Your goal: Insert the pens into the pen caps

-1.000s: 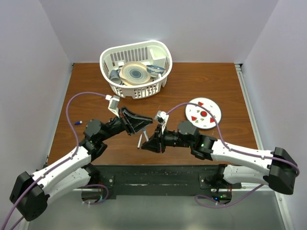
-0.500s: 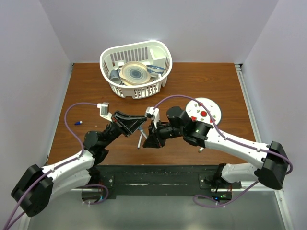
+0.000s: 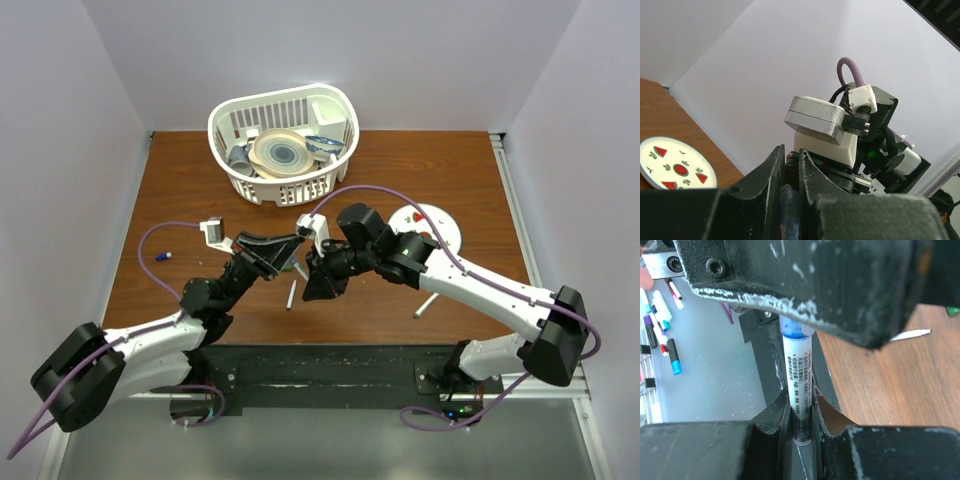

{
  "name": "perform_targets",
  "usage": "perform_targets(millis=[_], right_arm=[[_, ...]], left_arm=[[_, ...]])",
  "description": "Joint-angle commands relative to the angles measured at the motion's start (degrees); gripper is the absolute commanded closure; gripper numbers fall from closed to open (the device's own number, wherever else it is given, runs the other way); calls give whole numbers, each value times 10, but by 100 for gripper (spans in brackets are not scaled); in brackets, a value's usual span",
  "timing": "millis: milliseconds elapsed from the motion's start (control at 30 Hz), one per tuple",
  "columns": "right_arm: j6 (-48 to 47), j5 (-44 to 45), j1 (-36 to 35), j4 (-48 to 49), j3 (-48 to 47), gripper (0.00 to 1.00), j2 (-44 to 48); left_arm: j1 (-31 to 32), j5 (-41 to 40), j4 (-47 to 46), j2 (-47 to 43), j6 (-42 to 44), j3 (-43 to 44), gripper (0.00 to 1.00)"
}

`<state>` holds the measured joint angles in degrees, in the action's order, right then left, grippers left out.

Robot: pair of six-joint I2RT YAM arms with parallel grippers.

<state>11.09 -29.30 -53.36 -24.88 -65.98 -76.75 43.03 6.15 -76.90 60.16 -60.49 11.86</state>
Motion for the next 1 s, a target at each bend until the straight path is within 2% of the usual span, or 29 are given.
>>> perform_targets(millis=[0,267,433,567,700,733,800,967], right_arm=[[17,148,61,377,-141,100,-14],[26,153,74,377,-205,100,-49],[17,172,86,380,-215,100,-38],[24,182,87,397,-207,100,-25],[43,170,88,414,-225,100,-45],[48,170,88,416,-229,100,-51],[46,172,89,417,-242,100,-54],[40,166,112,415,-263,100,-54]], left_arm=[[120,262,139,34,2,-15,100],[156,251,124,53,5,-18,100],[160,214,249,-27,48,-25,100],[159,192,282,-52,56,-32,100],[177,208,179,2,21,-33,100],[186,203,180,21,26,-27,100],[192,202,199,18,33,-24,100],[192,155,301,-55,56,-32,100]])
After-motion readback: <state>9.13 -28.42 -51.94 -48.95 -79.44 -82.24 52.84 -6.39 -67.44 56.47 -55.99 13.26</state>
